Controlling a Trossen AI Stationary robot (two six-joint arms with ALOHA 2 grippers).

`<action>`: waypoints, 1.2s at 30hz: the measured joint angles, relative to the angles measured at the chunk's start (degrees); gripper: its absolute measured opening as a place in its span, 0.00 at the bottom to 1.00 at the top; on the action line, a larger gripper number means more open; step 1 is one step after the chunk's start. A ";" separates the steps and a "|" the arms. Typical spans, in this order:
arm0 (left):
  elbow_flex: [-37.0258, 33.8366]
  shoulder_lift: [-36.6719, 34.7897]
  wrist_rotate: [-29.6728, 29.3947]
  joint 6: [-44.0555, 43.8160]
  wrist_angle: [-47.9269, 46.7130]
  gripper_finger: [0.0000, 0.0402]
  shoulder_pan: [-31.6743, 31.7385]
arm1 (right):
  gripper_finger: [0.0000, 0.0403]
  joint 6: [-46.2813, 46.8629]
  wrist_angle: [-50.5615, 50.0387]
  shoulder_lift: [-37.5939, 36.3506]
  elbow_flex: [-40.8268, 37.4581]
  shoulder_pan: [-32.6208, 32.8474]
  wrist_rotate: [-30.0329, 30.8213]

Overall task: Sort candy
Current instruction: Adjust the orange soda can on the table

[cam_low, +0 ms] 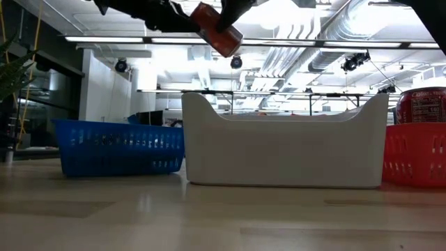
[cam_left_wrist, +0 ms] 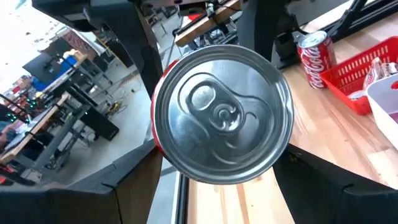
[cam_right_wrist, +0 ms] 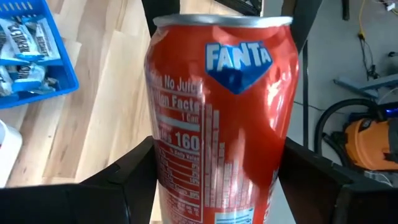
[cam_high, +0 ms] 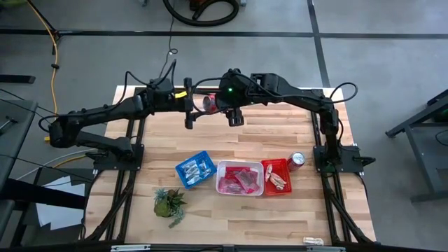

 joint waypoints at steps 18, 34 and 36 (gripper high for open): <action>0.32 -1.49 -6.16 -0.37 -2.54 0.69 -1.25 | 0.64 8.83 2.23 0.41 -0.24 -1.04 0.82; -0.75 -10.23 4.26 -20.77 -22.05 0.69 14.29 | 0.64 19.63 2.60 -2.26 -16.09 -10.81 -16.81; -1.35 -11.28 4.90 -22.79 -22.22 0.69 15.61 | 0.64 20.82 9.61 -5.36 -25.36 -11.54 -18.82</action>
